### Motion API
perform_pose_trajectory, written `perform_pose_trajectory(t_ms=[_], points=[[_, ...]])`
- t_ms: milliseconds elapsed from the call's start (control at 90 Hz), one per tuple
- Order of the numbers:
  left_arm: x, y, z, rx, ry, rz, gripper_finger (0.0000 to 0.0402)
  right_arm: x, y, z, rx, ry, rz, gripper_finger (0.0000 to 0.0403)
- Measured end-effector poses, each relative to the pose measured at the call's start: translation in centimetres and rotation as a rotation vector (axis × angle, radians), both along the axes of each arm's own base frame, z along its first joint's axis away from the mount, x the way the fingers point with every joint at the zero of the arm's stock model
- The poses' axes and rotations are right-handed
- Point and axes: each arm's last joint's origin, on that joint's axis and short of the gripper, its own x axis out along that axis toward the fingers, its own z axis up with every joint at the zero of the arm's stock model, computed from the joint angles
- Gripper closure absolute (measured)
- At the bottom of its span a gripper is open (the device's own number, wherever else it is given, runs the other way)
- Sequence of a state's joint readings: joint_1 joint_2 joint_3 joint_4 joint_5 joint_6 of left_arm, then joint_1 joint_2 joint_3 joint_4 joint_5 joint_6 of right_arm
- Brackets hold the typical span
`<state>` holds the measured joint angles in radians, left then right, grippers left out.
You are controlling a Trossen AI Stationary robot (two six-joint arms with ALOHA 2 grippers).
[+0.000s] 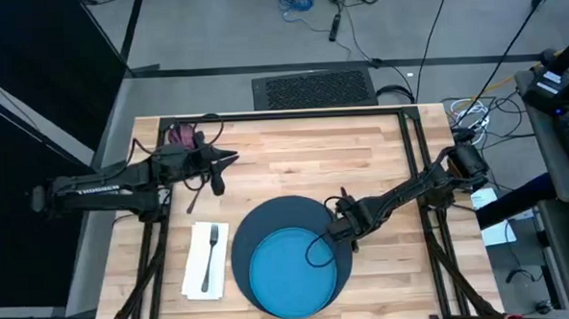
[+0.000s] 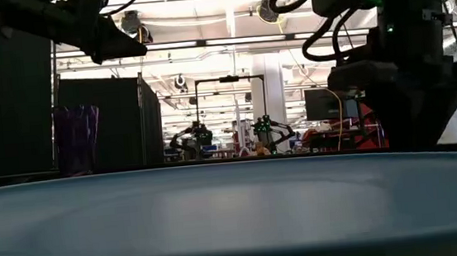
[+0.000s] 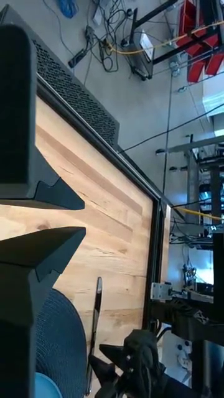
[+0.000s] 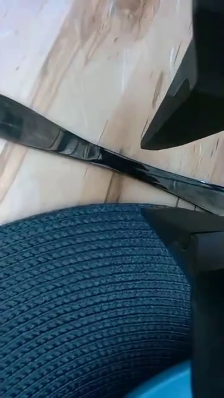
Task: Set table place
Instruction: Move the table knife to the right of the table mat
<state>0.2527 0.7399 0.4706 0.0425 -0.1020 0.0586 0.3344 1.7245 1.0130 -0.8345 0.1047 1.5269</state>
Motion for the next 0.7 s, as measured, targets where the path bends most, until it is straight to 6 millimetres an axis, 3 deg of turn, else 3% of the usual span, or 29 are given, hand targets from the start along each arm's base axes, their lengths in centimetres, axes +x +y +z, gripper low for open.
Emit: perform_pose_trajectory(t_ms=[311,700], points=[[0.0,0.0,0.0,0.0,0.001,0.0,0.0359,0.0,0.0,-0.1,-0.001,-0.001,-0.025,0.0298],[0.0,0.0,0.0,-0.001,0.003,0.0,0.0359,0.1,0.0,-1.1,-0.019,0.029,-0.017,0.03]])
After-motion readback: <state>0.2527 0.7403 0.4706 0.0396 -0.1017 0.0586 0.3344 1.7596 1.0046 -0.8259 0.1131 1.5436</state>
